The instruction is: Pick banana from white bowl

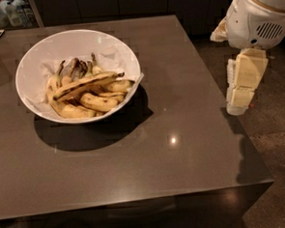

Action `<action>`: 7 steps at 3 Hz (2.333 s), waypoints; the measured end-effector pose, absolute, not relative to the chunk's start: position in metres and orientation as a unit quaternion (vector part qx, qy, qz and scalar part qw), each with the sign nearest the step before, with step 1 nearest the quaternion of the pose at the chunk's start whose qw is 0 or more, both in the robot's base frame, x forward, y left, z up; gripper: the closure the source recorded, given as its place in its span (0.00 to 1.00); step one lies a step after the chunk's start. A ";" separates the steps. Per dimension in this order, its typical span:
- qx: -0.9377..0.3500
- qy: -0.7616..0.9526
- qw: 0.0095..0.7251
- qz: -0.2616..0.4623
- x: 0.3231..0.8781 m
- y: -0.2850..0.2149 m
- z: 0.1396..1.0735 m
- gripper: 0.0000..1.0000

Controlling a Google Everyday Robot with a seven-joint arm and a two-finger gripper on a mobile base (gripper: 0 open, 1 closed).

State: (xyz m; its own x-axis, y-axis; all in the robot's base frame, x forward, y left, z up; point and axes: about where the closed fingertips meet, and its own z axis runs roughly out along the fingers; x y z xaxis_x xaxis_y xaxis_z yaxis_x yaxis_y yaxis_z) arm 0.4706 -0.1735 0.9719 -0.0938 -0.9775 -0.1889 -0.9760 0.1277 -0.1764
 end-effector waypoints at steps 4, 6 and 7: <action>-0.732 0.662 0.157 0.002 0.553 -0.055 0.990 0.00; -0.734 0.663 0.147 -0.008 0.601 0.028 0.958 0.00; -0.729 0.667 0.151 -0.002 0.595 0.037 0.950 0.00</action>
Offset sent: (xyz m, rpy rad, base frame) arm 0.0862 0.1194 0.0131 0.0099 0.0562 0.2390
